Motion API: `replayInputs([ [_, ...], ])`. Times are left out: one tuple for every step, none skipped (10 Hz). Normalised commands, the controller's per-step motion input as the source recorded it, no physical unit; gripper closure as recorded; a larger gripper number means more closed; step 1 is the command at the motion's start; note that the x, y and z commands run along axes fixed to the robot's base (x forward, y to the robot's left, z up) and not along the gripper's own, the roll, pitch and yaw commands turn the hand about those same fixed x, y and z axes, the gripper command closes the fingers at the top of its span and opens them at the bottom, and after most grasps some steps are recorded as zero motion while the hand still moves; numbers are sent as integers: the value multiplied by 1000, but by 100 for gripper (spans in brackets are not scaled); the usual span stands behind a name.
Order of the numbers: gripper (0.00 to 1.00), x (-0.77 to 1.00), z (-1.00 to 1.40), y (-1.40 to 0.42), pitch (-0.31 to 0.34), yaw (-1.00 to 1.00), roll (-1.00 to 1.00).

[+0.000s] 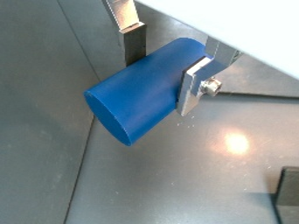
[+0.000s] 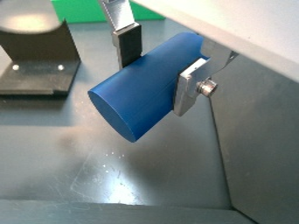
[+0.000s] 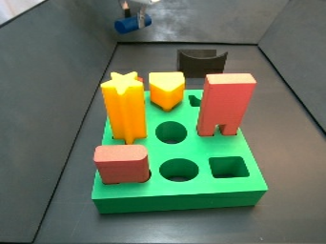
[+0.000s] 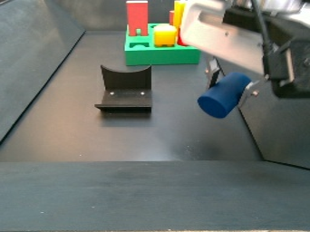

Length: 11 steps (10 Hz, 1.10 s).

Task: Pick up the oval object. Move up. Place the oval object on the fixture. Regrasp the oval object. Move to above the board. Insert the oval object.
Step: Place the oval object on the fixture.

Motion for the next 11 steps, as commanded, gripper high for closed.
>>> replayInputs([
  [100,-30,1000,-4,92,-3,85],
  [100,-33,1000,-7,99,11,99],
  [100,-36,1000,-8,101,18,102],
  [100,-34,938,-9,101,21,104],
  [100,-29,833,-7,96,20,96],
  [100,-23,682,-2,95,19,86],
  [100,-16,560,-2,97,19,78],
  [100,-11,436,3,101,19,75],
  [100,-6,311,3,105,21,70],
  [100,1000,208,-791,81,1000,-25],
  [100,1000,169,-789,87,1000,-23],
])
